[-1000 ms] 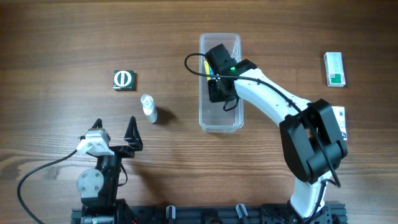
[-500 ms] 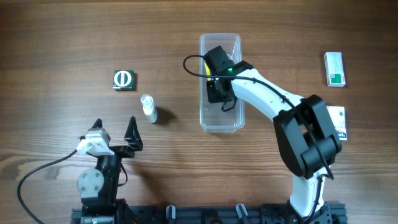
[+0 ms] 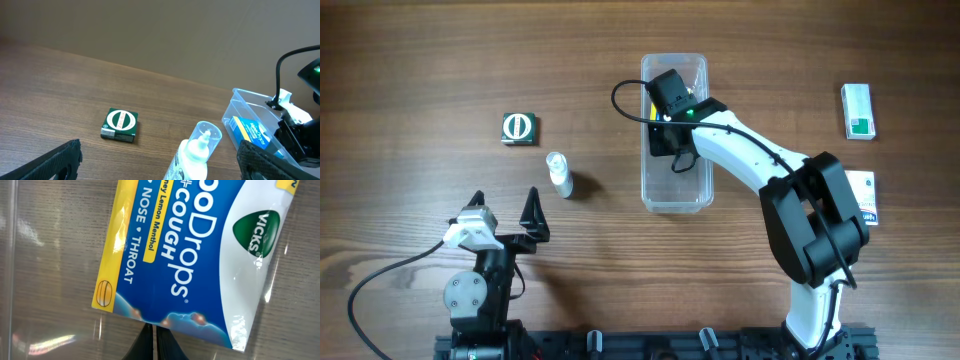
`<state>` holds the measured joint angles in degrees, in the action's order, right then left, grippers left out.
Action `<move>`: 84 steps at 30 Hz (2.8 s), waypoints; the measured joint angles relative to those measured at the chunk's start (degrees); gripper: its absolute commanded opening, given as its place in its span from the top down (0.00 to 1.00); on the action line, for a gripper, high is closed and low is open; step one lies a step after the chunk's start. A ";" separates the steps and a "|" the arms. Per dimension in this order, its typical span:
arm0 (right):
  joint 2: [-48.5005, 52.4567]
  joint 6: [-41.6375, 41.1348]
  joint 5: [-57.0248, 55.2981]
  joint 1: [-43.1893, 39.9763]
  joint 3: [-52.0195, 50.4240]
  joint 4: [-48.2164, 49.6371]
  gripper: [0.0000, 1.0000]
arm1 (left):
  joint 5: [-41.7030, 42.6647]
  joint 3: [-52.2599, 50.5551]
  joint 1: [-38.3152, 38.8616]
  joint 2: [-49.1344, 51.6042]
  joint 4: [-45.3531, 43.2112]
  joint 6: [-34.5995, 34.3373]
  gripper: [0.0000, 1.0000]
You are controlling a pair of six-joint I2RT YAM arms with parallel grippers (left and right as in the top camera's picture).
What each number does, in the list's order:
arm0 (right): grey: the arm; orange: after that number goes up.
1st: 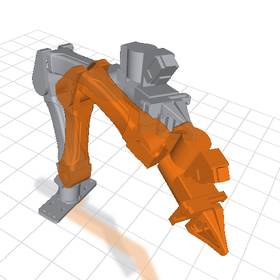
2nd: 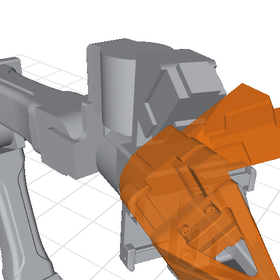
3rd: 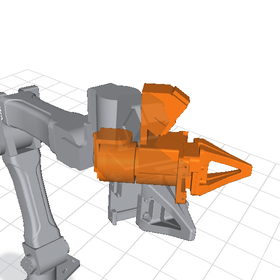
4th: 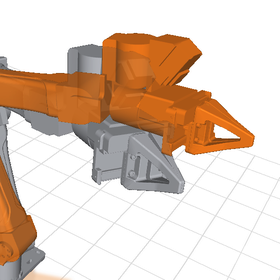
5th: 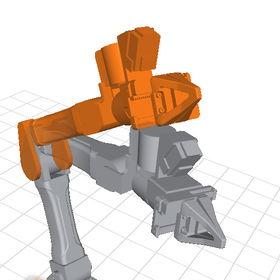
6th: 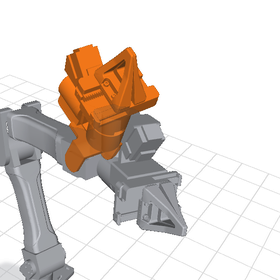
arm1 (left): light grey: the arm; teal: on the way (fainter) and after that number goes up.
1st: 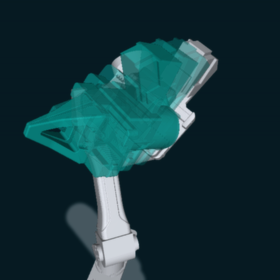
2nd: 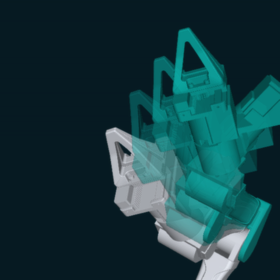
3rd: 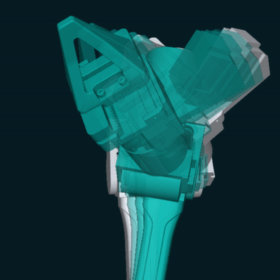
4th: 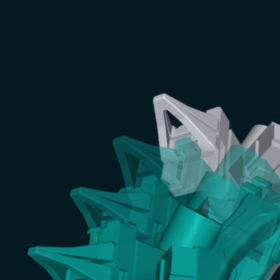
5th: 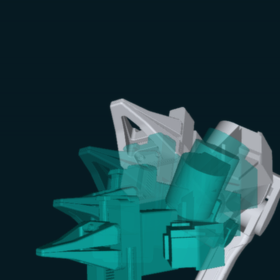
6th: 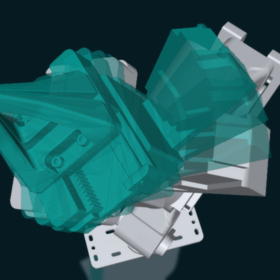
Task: Pack container
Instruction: 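Lower the VapoDrops box into the container and open the right gripper, then withdraw the right gripper and move over the white-green box, then lower and grasp the white-green medicine box with the right gripper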
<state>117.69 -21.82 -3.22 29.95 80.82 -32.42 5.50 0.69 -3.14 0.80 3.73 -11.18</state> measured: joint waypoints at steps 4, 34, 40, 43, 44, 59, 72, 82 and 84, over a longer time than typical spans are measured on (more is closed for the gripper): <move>0.00 0.00 -0.90 0.00 0.00 -0.11 0.96 | 0.00 0.00 0.00 0.00 0.00 0.00 0.00; 0.00 -1.51 -4.63 0.00 0.24 -3.08 0.90 | 0.00 0.00 0.00 0.00 0.00 0.00 0.00; -7.32 -0.57 -3.96 0.00 4.68 -11.91 0.82 | 0.00 0.00 0.00 0.00 0.00 0.00 0.00; -16.79 0.87 -2.25 0.00 5.81 -11.58 0.66 | 0.00 0.00 0.00 0.00 0.00 0.00 0.00; -20.74 1.33 -1.88 0.00 6.01 -11.56 0.59 | 0.00 0.00 0.00 0.00 0.00 0.00 0.00; -37.20 24.11 -6.01 -38.99 7.58 -17.57 0.06 | 0.00 0.00 0.00 0.00 0.00 0.00 0.00; -9.14 37.11 3.63 -49.35 7.52 -8.15 0.01 | 0.00 0.00 0.00 0.00 0.00 0.00 0.00; 0.50 38.69 3.30 -51.93 7.52 -2.40 0.00 | 0.00 0.00 0.00 0.00 0.00 0.00 0.00; 0.72 38.71 3.45 -52.35 7.52 -2.10 0.00 | 0.00 0.00 0.00 0.00 0.00 0.00 0.00</move>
<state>118.41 16.88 0.23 -22.39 88.33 -34.52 5.50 0.69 -3.14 0.80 3.73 -11.18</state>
